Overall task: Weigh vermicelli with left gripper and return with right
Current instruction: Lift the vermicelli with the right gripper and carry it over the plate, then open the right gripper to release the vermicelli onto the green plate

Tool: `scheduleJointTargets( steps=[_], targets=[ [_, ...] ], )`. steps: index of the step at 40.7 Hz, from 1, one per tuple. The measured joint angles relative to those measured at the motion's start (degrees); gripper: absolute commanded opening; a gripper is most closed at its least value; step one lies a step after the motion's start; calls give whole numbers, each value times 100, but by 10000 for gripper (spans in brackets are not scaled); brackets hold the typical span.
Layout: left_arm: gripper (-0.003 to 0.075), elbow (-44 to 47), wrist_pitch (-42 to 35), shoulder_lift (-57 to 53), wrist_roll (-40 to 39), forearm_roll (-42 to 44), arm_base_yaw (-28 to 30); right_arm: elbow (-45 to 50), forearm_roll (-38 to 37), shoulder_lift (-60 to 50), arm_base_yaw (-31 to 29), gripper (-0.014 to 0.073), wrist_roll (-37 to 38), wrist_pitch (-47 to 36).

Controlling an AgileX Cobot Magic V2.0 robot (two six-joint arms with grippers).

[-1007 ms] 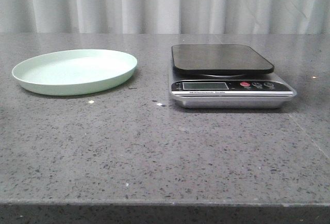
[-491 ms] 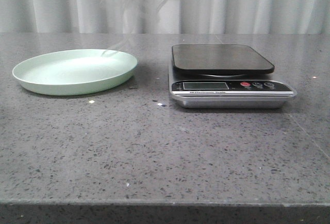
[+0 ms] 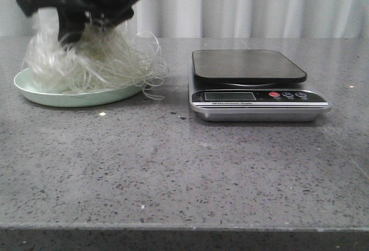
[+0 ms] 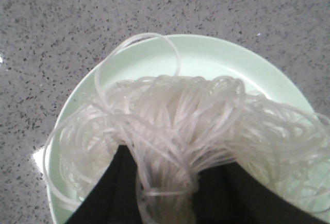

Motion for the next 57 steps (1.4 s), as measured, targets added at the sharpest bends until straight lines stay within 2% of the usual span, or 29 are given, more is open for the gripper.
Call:
scheduleJointTargets(
  steps=[14, 22, 27, 41, 51, 57],
  targets=[
    [137, 0, 0, 0, 0, 0, 0, -12, 0, 96, 11, 187, -11, -71],
    [137, 0, 0, 0, 0, 0, 0, -12, 0, 96, 11, 367, -11, -38],
    [137, 0, 0, 0, 0, 0, 0, -23, 0, 96, 11, 428, -11, -3],
    [137, 0, 0, 0, 0, 0, 0, -23, 0, -295, 11, 429, -24, 145],
    [137, 0, -62, 0, 0, 0, 0, -23, 0, -843, -38, 406, -24, 538],
    [137, 0, -171, 0, 0, 0, 0, -23, 13, -1188, -251, 312, -24, 803]
  ],
)
